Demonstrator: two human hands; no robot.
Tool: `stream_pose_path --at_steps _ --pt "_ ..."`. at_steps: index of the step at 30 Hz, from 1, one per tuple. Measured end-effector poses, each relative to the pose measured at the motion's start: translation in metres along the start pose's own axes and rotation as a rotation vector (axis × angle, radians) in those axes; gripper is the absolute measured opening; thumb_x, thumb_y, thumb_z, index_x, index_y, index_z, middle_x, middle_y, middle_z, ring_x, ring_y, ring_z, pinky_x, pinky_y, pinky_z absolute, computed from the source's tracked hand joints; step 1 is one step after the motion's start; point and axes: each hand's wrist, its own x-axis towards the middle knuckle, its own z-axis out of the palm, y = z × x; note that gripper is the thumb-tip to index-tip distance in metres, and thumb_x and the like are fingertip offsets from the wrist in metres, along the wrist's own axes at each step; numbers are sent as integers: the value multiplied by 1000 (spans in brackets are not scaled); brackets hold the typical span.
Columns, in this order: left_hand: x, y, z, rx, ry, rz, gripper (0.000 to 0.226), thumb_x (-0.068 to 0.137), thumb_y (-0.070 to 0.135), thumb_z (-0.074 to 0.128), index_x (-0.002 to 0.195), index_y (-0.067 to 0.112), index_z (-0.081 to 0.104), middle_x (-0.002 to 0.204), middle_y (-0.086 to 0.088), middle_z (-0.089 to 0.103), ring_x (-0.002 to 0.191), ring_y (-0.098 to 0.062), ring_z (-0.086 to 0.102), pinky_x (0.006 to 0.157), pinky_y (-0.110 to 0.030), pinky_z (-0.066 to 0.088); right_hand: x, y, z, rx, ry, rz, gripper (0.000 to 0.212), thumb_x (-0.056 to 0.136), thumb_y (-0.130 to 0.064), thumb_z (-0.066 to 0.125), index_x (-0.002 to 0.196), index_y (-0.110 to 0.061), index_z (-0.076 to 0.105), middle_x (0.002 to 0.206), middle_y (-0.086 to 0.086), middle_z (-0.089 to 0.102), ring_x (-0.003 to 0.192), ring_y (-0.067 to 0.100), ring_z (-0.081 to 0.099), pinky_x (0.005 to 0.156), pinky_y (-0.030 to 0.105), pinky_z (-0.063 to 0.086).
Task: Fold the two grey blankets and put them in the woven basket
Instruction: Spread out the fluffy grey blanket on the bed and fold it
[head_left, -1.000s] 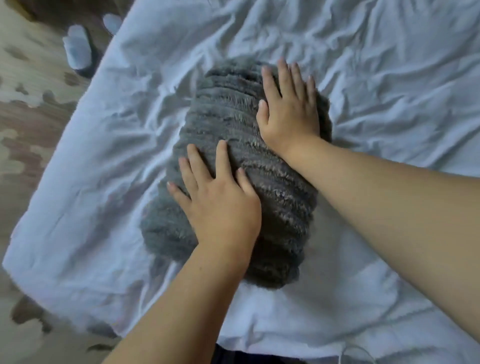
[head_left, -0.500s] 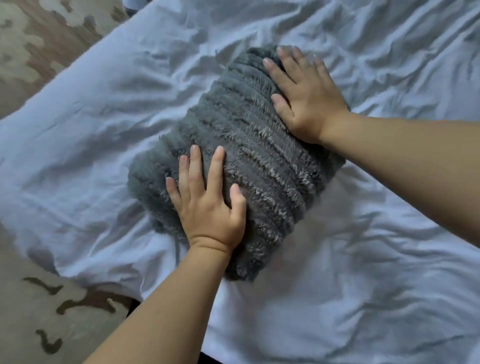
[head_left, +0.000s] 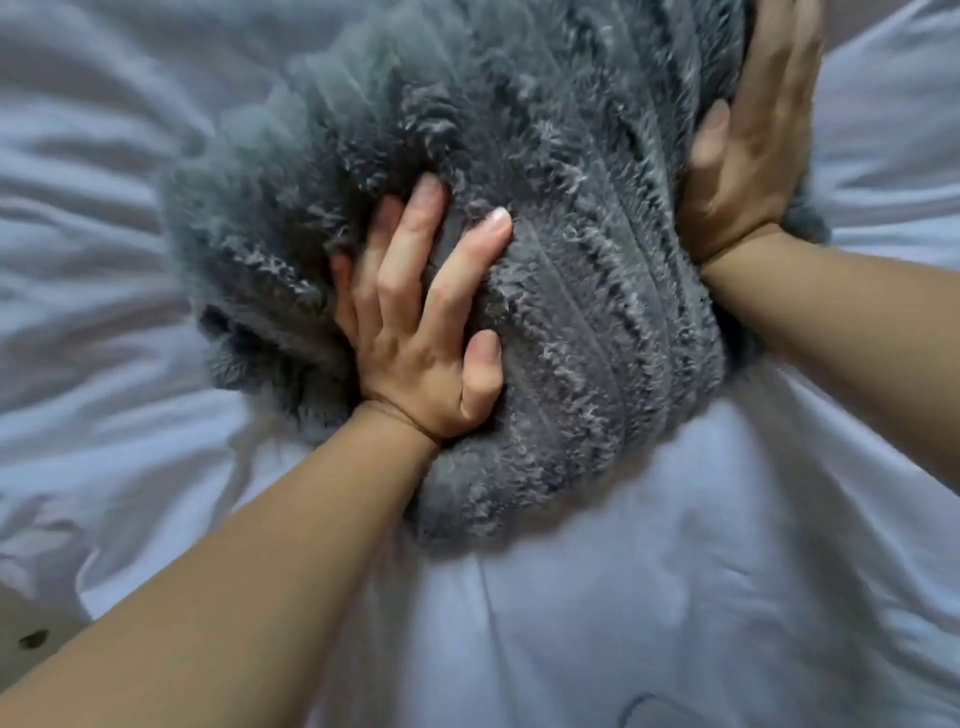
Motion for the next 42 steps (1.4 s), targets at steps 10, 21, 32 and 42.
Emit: stream_pose_path --at_steps 10,21,32,42 --pt "12 10 -26 -17 -42 -20 58 84 38 31 135 18 49 144 -18 40 134 -29 28 114 -41 12 11 -13 -26 -260 -199 124 66 93 -39 13 149 -5 25 155 21 22 144 34 24 113 33 17" --pt "77 50 -175 -82 -349 -312 52 81 41 58 128 20 54 133 -3 53 125 -23 46 110 -42 30 -28 -132 -163 18 58 850 63 86 -39 56 139 -8 41 145 20 33 128 38 38 106 41 29" --pt "184 49 -145 -81 -900 -575 123 46 85 65 142 13 37 137 -11 49 117 -31 49 83 -34 39 -88 -148 -177 542 -160 1465 84 79 -54 68 140 -6 36 139 14 49 126 30 48 106 39 39" --pt "211 -18 -85 -359 -1615 -804 81 39 74 69 99 19 70 93 -7 76 79 -21 74 59 -29 58 -83 -136 -116 705 -36 1495 63 78 -47 71 130 -13 58 127 5 62 116 17 55 90 20 38"
